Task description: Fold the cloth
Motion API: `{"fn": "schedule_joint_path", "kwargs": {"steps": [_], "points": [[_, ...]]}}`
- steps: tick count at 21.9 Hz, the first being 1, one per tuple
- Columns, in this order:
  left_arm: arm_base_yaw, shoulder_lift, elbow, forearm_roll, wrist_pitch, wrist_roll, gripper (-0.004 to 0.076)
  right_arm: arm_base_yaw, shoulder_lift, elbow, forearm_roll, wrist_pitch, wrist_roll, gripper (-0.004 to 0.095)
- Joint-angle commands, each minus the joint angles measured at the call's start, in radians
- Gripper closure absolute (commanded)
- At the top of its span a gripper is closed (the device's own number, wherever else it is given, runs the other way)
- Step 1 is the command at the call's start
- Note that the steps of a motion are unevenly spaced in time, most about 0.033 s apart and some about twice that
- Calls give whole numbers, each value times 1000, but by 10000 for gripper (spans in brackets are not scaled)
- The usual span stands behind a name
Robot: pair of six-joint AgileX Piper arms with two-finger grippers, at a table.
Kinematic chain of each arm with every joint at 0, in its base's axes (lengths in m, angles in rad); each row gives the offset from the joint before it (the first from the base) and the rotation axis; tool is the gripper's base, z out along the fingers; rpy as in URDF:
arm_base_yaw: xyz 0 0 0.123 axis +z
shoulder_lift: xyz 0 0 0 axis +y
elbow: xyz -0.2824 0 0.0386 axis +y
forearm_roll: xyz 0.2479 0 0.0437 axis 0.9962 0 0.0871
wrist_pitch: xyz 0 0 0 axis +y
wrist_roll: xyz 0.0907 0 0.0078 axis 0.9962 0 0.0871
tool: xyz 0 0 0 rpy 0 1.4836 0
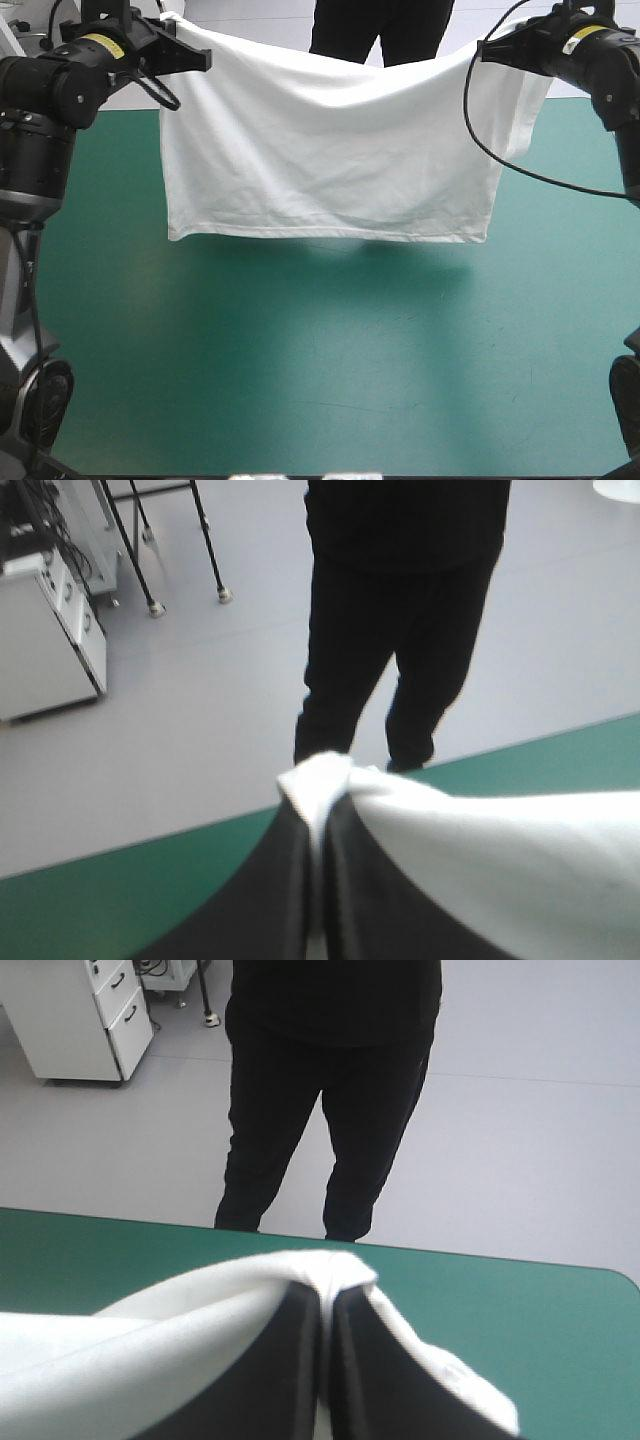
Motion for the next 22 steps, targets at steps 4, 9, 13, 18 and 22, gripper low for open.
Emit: {"fn": "schedule_joint_path", "kwargs": {"steps": [4, 9, 13, 18, 22], "points": [[-1, 69, -28, 59, -332, -10, 733, -2, 73, -29, -45, -252, -6, 925], [-1, 122, -28, 59, -375, -10, 733, -2, 95, -29, -45, -292, 14, 925], [-1, 159, -26, 55, -153, -37, 733, -2, 129, -29, -15, -28, 14, 925], [-1, 164, 96, 33, 151, -59, 733, 2, 130, 86, 101, 174, -12, 925], [-3, 68, 347, -28, 158, -43, 733, 2, 50, 277, 105, 221, -20, 925]]}}
